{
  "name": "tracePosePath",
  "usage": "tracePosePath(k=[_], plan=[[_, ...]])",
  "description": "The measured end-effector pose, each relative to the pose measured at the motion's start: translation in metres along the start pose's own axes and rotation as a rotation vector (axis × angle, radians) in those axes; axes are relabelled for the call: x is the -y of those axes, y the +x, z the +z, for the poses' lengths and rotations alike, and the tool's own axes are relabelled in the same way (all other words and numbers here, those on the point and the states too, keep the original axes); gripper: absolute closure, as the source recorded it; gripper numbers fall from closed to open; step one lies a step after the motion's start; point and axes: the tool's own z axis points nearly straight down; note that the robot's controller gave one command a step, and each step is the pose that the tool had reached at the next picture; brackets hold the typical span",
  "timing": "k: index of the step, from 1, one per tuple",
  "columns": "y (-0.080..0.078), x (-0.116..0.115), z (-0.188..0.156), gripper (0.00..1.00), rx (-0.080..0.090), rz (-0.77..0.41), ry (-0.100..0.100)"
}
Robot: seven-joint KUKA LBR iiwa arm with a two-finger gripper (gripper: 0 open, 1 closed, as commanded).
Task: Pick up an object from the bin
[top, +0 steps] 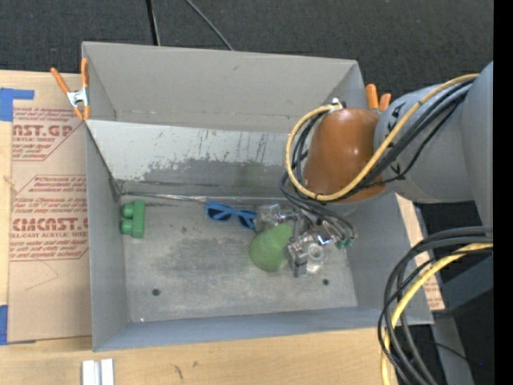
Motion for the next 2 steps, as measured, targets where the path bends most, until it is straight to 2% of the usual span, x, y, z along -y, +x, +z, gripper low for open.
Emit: tracePosePath(k=[2], plan=[[0.0000,0.0000,0.0000,1.00,0.000,0.000,0.000]])
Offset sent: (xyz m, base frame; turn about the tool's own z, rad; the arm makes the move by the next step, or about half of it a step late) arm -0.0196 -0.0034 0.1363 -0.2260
